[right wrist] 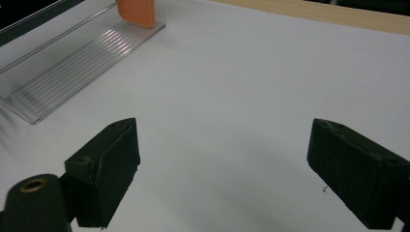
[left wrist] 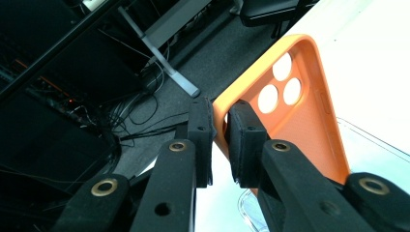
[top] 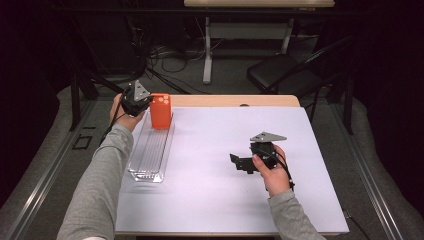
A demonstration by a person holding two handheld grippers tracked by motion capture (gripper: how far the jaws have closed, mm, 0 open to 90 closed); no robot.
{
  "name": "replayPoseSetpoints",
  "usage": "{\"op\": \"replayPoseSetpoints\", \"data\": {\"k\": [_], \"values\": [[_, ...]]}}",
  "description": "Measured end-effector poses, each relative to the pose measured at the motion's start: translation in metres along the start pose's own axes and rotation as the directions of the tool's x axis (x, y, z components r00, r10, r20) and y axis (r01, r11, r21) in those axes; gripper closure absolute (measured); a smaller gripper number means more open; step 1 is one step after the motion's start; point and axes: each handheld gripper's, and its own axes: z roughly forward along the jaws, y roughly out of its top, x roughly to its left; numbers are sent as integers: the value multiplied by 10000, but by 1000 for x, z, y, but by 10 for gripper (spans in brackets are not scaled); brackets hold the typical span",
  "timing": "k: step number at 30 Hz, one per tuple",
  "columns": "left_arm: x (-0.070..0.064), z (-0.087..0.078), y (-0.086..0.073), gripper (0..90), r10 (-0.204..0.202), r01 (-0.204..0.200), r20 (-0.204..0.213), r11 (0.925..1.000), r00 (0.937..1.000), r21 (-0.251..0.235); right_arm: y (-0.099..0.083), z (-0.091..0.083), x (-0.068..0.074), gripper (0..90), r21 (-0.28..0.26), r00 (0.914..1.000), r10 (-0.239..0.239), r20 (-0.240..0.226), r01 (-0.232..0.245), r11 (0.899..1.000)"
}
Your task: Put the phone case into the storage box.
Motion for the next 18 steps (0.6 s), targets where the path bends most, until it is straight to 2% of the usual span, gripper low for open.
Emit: {"op": "replayPoseSetpoints", "data": {"k": [9,18], "values": [[1,0,-2,808,358,-355,-170,9992,9992,185,0,0,0,112,12,10000,16,7,-16,10000],[4,0,-6,804,234,-226,-218,9991,9995,350,0,1,0,112,-3,10000,-31,8,31,10000]]}}
